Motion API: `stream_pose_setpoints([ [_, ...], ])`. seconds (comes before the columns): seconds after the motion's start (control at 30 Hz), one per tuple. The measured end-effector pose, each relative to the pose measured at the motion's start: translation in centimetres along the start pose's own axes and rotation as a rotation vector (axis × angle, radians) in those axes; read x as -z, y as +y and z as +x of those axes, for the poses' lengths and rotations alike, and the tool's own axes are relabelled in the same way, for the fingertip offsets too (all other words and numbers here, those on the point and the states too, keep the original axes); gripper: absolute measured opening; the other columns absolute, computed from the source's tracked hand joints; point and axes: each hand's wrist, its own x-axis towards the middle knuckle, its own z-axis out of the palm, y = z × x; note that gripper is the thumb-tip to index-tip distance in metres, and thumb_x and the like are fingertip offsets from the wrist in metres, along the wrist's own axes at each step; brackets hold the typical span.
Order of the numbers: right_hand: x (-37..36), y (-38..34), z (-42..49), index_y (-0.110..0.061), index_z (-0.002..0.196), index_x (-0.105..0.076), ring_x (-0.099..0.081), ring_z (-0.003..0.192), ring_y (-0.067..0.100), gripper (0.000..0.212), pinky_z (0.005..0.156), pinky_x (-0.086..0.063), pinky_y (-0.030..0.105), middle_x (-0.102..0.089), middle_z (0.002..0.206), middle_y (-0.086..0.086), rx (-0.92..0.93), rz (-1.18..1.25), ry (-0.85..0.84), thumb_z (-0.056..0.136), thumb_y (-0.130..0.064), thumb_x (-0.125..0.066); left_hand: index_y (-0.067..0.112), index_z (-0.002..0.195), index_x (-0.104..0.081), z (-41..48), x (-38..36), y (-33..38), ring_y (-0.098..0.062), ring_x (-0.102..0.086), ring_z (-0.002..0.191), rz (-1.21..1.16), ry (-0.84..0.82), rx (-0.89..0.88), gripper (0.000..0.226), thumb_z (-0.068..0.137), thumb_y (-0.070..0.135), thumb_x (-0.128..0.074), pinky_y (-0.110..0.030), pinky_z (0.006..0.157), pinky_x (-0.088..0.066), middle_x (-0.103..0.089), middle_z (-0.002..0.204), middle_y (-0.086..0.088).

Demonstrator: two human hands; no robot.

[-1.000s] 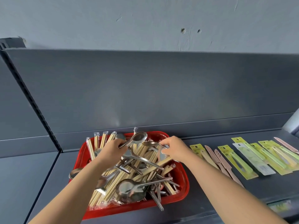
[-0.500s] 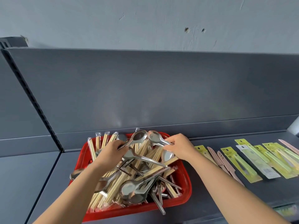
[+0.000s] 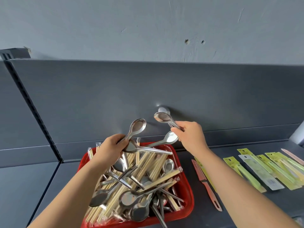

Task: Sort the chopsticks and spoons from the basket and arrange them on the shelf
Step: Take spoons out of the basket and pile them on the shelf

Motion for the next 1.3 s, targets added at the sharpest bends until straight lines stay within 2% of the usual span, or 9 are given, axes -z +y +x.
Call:
stream_pose_setpoints([
  [0.2, -3.9, -5.1, -0.2, -0.043, 0.057, -0.052, -0.035, 0.043, 0.007, 0.042, 0.043, -0.029, 0.016, -0.043, 0.042, -0.011, 0.096, 0.081, -0.092, 0.086, -0.016, -0.065, 0.028, 0.083, -0.067, -3.0, 6.0, -2.0, -0.011, -0.035, 0.048, 0.072, 0.158, -0.011, 0.021, 0.098, 0.029, -0.051, -0.031, 0.052, -0.029, -0.045, 0.051, 0.008],
  [0.3, -7.4, -8.2, -0.8, -0.033, 0.047, -0.048, -0.034, 0.041, 0.008, 0.046, 0.042, -0.029, 0.017, -0.042, 0.04, -0.012, 0.109, 0.109, -0.179, 0.086, -0.015, -0.064, 0.033, 0.078, -0.065, -5.8, 10.0, -4.4, -0.01, -0.034, 0.047, 0.079, 0.209, 0.042, 0.025, 0.098, 0.031, -0.05, -0.028, 0.048, -0.028, -0.044, 0.053, 0.007],
  [0.4, -11.9, -12.0, -1.6, -0.019, 0.055, -0.057, -0.034, 0.042, 0.01, 0.03, 0.042, -0.027, 0.021, -0.041, 0.039, -0.009, 0.13, 0.085, -0.295, 0.084, -0.016, -0.064, 0.033, 0.075, -0.064, -8.5, 14.4, -7.3, -0.011, -0.035, 0.048, 0.069, 0.282, 0.117, 0.028, 0.098, 0.029, -0.05, -0.028, 0.048, -0.029, -0.046, 0.054, 0.007],
  [0.5, -16.1, -15.6, -2.7, -0.021, 0.054, -0.059, -0.036, 0.045, 0.011, 0.03, 0.05, -0.035, 0.029, -0.045, 0.043, -0.004, 0.132, 0.031, -0.39, 0.083, -0.017, -0.065, 0.032, 0.077, -0.066, -10.9, 18.2, -9.9, -0.017, -0.036, 0.054, 0.054, 0.316, 0.183, 0.028, 0.098, 0.026, -0.048, -0.03, 0.051, -0.029, -0.049, 0.064, -0.002],
  [0.63, -22.9, -21.0, -5.2, -0.015, 0.047, -0.039, -0.031, 0.052, 0.018, 0.039, 0.051, -0.024, 0.032, -0.04, 0.05, 0.005, 0.091, 0.007, -0.493, 0.08, -0.009, -0.058, 0.035, 0.075, -0.067, -13.8, 24.3, -13.8, -0.012, -0.037, 0.048, 0.106, 0.361, 0.245, 0.031, 0.098, 0.025, -0.048, -0.025, 0.047, -0.03, -0.049, 0.059, 0.001],
  [0.83, -32.8, -24.7, -9.9, -0.014, 0.051, -0.041, -0.028, 0.053, 0.02, 0.034, 0.051, -0.02, 0.031, -0.038, 0.052, 0.006, -0.103, 0.001, -0.549, 0.081, -0.006, -0.056, 0.029, 0.063, -0.064, -15.0, 30.2, -19.6, -0.008, -0.036, 0.046, 0.182, 0.287, 0.332, 0.036, 0.096, 0.022, -0.05, -0.024, 0.047, -0.03, -0.052, 0.054, 0.008],
  [0.97, -37.2, -24.8, -12.4, 0.002, 0.062, -0.053, -0.031, 0.055, 0.021, 0.026, 0.052, -0.024, 0.028, -0.041, 0.056, 0.007, -0.273, 0.074, -0.516, 0.085, -0.009, -0.058, 0.023, 0.071, -0.06, -13.9, 31.8, -23.1, -0.015, -0.045, 0.055, 0.262, 0.187, 0.375, 0.029, 0.097, 0.018, -0.049, -0.027, 0.052, -0.034, -0.059, 0.068, -0.001],
  [1.17, -40.4, -25.9, -13.6, 0.001, 0.063, -0.046, -0.04, 0.047, 0.012, 0.03, 0.045, -0.026, 0.024, -0.041, 0.06, 0.01, -0.405, 0.161, -0.459, 0.091, -0.009, -0.052, 0.019, 0.087, -0.051, -12.0, 32.4, -26.2, -0.02, -0.048, 0.067, 0.43, 0.121, 0.379, 0.014, 0.099, 0.024, -0.045, -0.03, 0.057, -0.036, -0.057, 0.083, -0.004],
  [1.3, -41.3, -26.4, -13.4, -0.009, 0.06, -0.031, -0.025, 0.058, 0.018, 0.035, 0.05, -0.018, 0.029, -0.031, 0.06, 0.009, -0.426, 0.133, -0.412, 0.092, -0.004, -0.045, 0.018, 0.109, -0.056, -11.3, 32.4, -27.5, -0.025, -0.052, 0.087, 0.487, 0.133, 0.362, 0.018, 0.099, 0.028, -0.045, -0.03, 0.071, -0.037, -0.051, 0.1, -0.002],
])
